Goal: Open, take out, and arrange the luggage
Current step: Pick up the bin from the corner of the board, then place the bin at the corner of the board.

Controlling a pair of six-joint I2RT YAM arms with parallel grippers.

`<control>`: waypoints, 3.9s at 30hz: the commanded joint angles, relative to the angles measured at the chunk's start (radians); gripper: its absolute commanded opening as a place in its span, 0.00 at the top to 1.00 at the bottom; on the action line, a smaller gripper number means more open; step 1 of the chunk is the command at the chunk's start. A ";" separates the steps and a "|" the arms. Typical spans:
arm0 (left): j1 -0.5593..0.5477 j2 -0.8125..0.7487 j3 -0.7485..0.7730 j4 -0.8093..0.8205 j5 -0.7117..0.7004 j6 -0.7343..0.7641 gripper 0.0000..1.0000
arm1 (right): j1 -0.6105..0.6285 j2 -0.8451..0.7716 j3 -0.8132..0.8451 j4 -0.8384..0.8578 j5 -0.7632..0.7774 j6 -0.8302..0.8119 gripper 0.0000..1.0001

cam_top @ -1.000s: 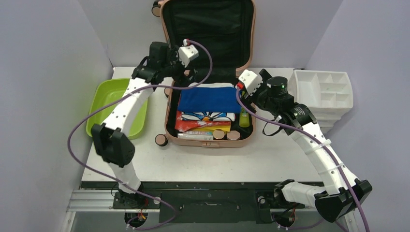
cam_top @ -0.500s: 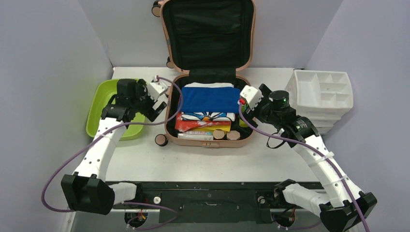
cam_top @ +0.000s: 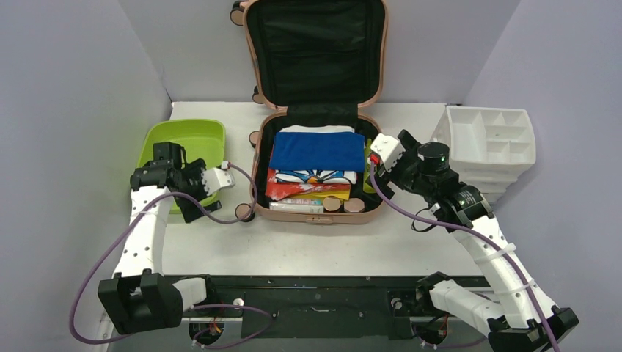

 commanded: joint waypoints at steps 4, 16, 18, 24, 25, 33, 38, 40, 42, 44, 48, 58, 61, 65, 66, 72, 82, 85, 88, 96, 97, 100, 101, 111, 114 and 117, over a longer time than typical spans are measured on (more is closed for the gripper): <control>0.026 -0.044 -0.198 -0.030 -0.110 0.180 0.01 | -0.006 -0.040 0.015 0.037 -0.029 0.003 0.00; 0.030 0.038 -0.288 0.200 -0.083 0.120 0.50 | -0.006 -0.036 0.017 0.037 -0.037 0.011 0.00; 0.030 0.045 -0.272 0.198 -0.050 0.104 0.66 | -0.007 -0.038 0.016 0.037 -0.035 0.011 0.00; 0.022 0.024 -0.205 0.138 0.054 0.069 0.91 | -0.010 -0.037 0.016 0.039 -0.035 0.010 0.00; 0.023 0.009 -0.183 0.111 0.068 0.071 0.97 | -0.010 -0.036 0.016 0.040 -0.035 0.010 0.00; 0.031 -0.060 -0.150 0.130 -0.002 0.122 0.22 | -0.013 -0.034 0.016 0.040 -0.037 0.008 0.00; 0.050 0.023 -0.202 0.183 -0.118 0.209 0.06 | -0.015 -0.042 0.012 0.040 -0.039 0.008 0.00; 0.063 0.078 -0.219 0.229 -0.150 0.215 0.07 | -0.016 -0.046 0.009 0.040 -0.043 0.008 0.00; 0.071 0.133 -0.223 0.270 -0.163 0.197 0.10 | -0.019 -0.049 0.006 0.042 -0.047 0.009 0.00; 0.071 0.188 -0.212 0.276 -0.158 0.185 0.16 | -0.021 -0.051 0.005 0.043 -0.050 0.011 0.00; 0.043 0.274 -0.163 0.246 -0.147 0.112 0.57 | -0.024 -0.048 0.009 0.041 -0.060 0.014 0.00; -0.124 0.292 -0.087 0.237 -0.082 -0.155 1.00 | -0.024 -0.024 0.018 0.044 -0.065 0.016 0.00; -0.162 0.300 -0.014 0.240 -0.081 -0.282 1.00 | -0.024 -0.022 0.020 0.041 -0.067 0.016 0.00; -0.171 0.320 0.102 0.230 -0.080 -0.429 1.00 | -0.024 -0.025 0.017 0.044 -0.067 0.017 0.00; -0.171 0.329 0.145 0.225 -0.077 -0.453 1.00 | -0.024 -0.024 0.017 0.045 -0.067 0.017 0.00; -0.194 0.358 0.336 0.170 -0.073 -0.641 1.00 | -0.024 -0.020 0.019 0.046 -0.067 0.017 0.00; -0.330 0.485 0.719 -0.001 -0.312 -1.065 1.00 | -0.024 -0.018 0.024 0.042 -0.073 0.022 0.00; -0.341 0.542 0.839 -0.058 -0.389 -1.160 1.00 | -0.025 -0.025 0.022 0.040 -0.073 0.022 0.00; -0.347 0.565 0.849 -0.044 -0.451 -1.286 1.00 | -0.025 -0.032 0.017 0.046 -0.074 0.022 0.00; -0.365 0.617 0.806 -0.032 -0.477 -1.363 1.00 | -0.026 -0.028 0.014 0.049 -0.074 0.021 0.00; -0.366 0.632 0.803 -0.031 -0.479 -1.368 1.00 | -0.026 -0.026 0.016 0.048 -0.075 0.021 0.00; -0.366 0.665 0.811 -0.028 -0.516 -1.374 1.00 | -0.026 -0.024 0.013 0.047 -0.072 0.021 0.00; -0.366 0.683 0.826 -0.030 -0.524 -1.374 1.00 | -0.027 -0.024 0.011 0.049 -0.071 0.021 0.00; -0.366 0.805 0.918 -0.038 -0.522 -1.364 0.71 | -0.029 -0.013 0.007 0.051 -0.072 0.020 0.00; -0.365 0.850 0.970 -0.043 -0.522 -1.363 0.52 | -0.029 -0.011 0.009 0.049 -0.073 0.020 0.00; -0.358 0.885 1.019 -0.049 -0.515 -1.358 0.40 | -0.030 -0.012 0.006 0.049 -0.071 0.019 0.00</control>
